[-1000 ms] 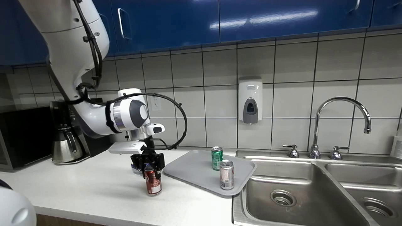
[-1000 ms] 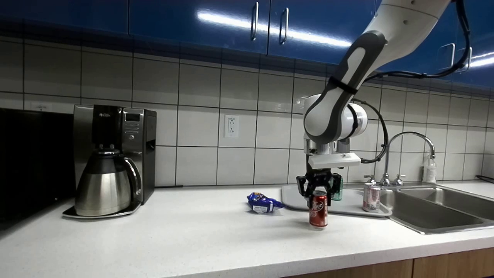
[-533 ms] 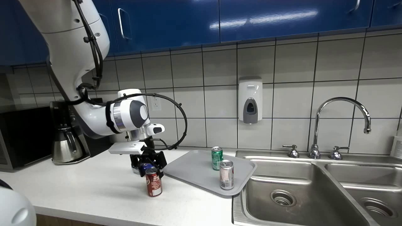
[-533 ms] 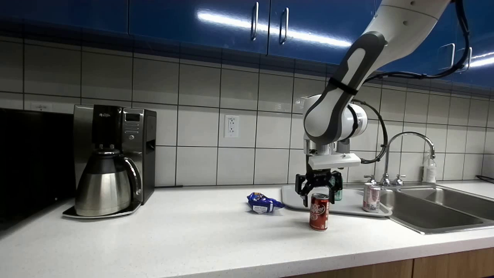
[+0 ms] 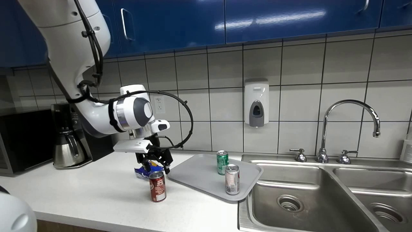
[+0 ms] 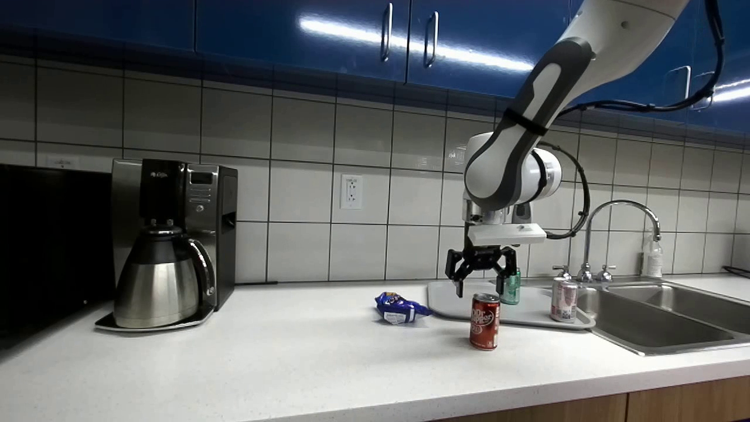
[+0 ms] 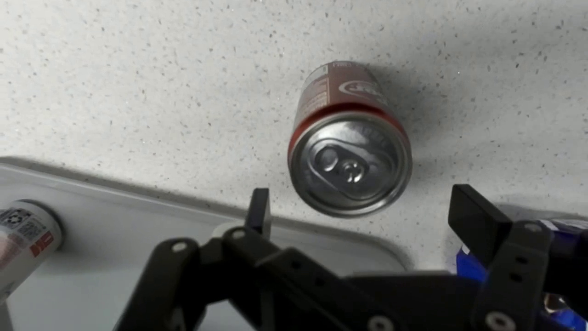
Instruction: Move the soda cans to the counter
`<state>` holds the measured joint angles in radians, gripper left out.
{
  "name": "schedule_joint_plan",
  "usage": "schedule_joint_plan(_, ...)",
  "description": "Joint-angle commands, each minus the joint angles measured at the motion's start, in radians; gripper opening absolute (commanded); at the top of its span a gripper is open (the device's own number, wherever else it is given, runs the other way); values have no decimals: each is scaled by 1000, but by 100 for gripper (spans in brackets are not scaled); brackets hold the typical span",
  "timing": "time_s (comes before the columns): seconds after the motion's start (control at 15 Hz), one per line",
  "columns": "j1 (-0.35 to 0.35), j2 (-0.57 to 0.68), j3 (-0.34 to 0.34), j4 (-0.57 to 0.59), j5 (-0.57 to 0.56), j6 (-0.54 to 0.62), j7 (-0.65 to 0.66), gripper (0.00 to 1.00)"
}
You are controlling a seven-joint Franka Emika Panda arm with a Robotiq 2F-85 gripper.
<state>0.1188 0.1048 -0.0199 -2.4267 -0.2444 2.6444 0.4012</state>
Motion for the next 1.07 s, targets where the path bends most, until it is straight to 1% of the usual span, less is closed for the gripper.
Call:
schedule_joint_plan(0.0, -22, -64, -2, -26, -7, 22, -13, 100)
schedule_joint_plan(0.4, -58, -100, -9, -15, -1, 23, -11, 100)
schedule_joint_plan(0.73, -93, -105, -22, 2, 3, 12, -7, 100)
schedule_joint_plan(0.8, -98, -103, -22, 7, 9, 1, -17, 100)
schedule_joint_plan(0.93, -104, -101, -19, 18, 78, -53, -101, 100)
schedule_joint_plan(1.0, -100, -85, -18, 5, 29, 3, -28, 100)
